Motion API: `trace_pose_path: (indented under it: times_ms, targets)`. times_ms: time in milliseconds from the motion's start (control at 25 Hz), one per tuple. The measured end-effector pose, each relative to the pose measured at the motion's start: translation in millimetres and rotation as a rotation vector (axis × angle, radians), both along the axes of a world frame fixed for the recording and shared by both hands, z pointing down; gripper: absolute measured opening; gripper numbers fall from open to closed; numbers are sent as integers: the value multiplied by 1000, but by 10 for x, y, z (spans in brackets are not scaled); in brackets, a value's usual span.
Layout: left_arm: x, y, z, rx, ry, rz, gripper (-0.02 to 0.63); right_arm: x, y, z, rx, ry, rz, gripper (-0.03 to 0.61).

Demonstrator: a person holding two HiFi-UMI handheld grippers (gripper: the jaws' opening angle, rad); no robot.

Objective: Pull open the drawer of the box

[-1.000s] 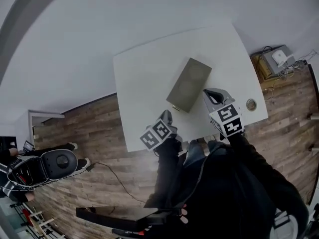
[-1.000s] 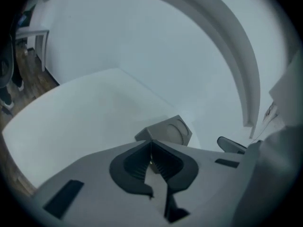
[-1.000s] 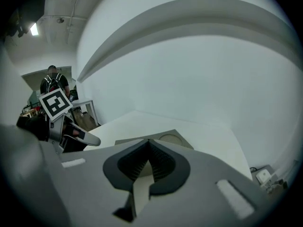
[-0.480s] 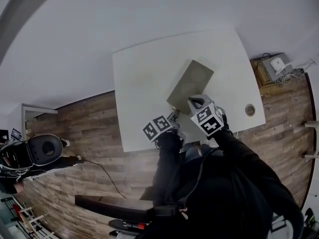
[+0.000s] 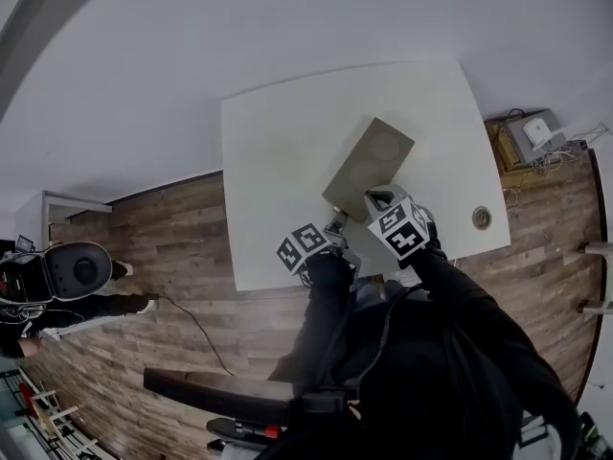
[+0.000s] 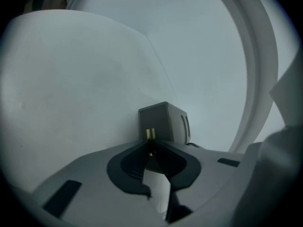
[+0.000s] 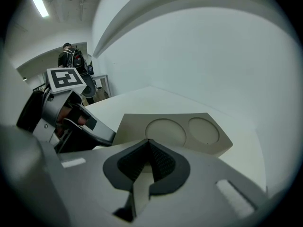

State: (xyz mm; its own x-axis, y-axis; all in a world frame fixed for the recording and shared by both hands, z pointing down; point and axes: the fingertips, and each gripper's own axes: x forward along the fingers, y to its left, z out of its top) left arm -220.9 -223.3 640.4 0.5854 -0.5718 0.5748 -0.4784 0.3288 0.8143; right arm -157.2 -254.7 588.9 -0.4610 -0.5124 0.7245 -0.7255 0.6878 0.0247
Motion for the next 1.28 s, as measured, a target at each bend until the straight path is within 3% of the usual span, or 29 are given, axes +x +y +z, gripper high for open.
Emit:
trace_pose_path:
  times_ms: [240, 1280]
  targets:
    - [-3, 27, 1, -12, 57, -41, 29, 3, 11, 13, -17, -3, -12, -9]
    - [-111, 148, 10, -29, -1, -10, 21, 7, 14, 21, 4, -33, 3, -8]
